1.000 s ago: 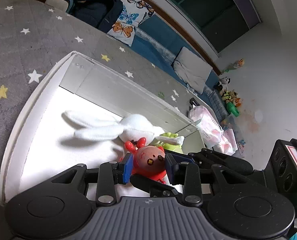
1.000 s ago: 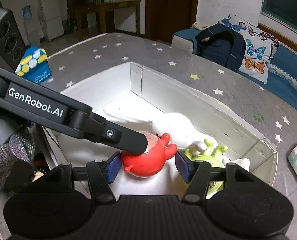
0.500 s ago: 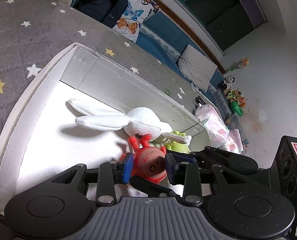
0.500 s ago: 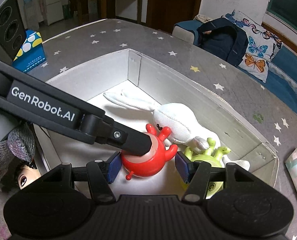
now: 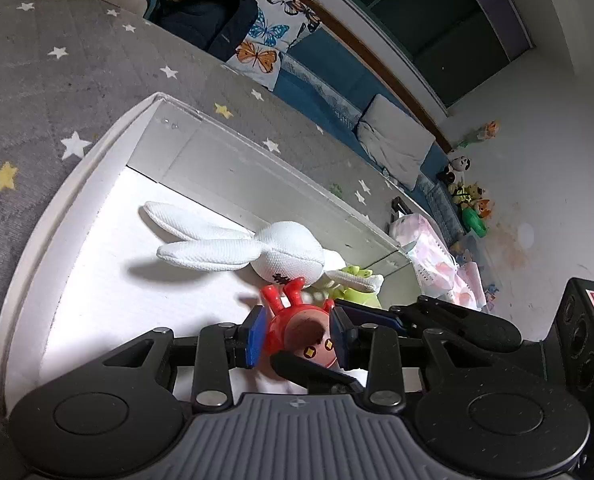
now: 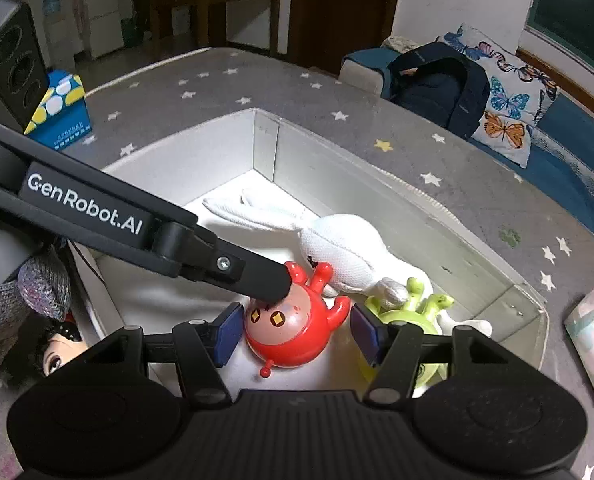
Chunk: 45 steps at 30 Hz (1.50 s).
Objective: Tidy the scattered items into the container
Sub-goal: 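Open both grippers to release the red toy in the box, then move both grippers to the tan peanut-shaped toy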
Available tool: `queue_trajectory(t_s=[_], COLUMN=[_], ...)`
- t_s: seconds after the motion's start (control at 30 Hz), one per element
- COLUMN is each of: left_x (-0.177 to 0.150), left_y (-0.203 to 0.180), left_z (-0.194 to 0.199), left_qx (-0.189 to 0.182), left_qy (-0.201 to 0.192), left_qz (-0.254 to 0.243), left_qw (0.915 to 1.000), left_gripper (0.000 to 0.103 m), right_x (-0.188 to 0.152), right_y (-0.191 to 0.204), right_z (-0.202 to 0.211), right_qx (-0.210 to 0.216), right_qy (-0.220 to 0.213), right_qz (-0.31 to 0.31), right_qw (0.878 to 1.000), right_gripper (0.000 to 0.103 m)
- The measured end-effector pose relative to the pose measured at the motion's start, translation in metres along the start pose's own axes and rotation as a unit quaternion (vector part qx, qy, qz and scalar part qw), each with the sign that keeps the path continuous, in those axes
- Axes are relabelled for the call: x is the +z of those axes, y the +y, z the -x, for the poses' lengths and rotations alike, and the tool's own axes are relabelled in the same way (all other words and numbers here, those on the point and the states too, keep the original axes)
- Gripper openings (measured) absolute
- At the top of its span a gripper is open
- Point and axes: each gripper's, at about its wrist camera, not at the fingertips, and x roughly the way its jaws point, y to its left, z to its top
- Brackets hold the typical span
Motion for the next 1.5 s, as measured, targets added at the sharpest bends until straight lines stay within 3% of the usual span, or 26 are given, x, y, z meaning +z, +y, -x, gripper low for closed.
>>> queue_trajectory(t_s=[0.73, 0.87, 1.1, 1.5], left_x=[-0.044, -0.061, -0.094, -0.129], left_y=[-0.04, -0.046, -0.053, -0.054], left_z=[0.064, 0.077, 0.094, 0.076], left_qx=[-0.016, -0.012, -0.021, -0.014], left_qy=[-0.051, -0.058, -0.061, -0.012], left_qz=[-0.045, -0.061, -0.076, -0.093], left_qw=[0.9976, 0.9964, 0.995, 0.9955], left_gripper=[0.037, 0.037, 0.037, 0.037], right_x=[-0.053, -0.07, -0.105, -0.133], right_y=[0.028, 0.038, 0.054, 0.066], right_z=[0.102, 0.113, 0.112, 0.096], right_qx=[0.014, 0.015, 0.021, 0.029], right_qy=[-0.105, -0.115, -0.112, -0.094], right_qz=[-0.035, -0.039, -0.054, -0.075], right_qw=[0.994, 0.992, 0.992, 0.992], right_gripper=[0.061, 0.067, 0.069, 0.07])
